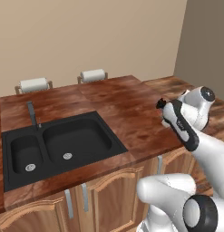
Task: Grab the spray bottle from the cabinet, then place it next to the cutting board for sanitizing. Then grab the dish brush from the countertop next to the sink and place it next to the cutting board.
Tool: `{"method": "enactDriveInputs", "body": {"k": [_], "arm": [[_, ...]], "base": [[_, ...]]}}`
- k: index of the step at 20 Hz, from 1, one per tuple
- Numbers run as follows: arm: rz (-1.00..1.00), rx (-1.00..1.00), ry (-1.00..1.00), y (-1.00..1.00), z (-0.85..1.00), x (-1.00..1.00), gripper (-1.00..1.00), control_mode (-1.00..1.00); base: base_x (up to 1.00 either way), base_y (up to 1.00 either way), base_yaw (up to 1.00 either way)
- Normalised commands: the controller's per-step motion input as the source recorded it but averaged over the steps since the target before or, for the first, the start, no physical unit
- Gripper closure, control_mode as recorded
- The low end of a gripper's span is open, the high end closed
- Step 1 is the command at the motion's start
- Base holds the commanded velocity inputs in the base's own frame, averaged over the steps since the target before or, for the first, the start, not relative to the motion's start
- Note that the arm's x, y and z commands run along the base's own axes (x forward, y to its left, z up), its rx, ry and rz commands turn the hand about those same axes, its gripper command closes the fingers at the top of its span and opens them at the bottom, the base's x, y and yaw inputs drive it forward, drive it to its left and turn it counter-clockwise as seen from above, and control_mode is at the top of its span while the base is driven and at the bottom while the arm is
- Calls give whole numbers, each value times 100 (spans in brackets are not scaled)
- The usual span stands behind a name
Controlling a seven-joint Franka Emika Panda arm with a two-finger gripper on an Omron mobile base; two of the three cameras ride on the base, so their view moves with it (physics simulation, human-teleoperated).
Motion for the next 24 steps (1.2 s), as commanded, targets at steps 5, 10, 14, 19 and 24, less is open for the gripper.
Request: {"method": "enactDriveInputs", "body": {"k": [5,10,14,19,24], "arm": [[10,-7,-25,37,96,-57,100,-100],[2,-3,-9,30,80,-68,100,-100],[0,-5,0,22,57,-76,100,-100],[0,-4,0,19,16,-74,100,-100],[0,0,0,24,18,-66,100,-100]], "base": [[0,0,0],[0,0,0],[0,0,0],[0,0,0],[0,0,0]]}}
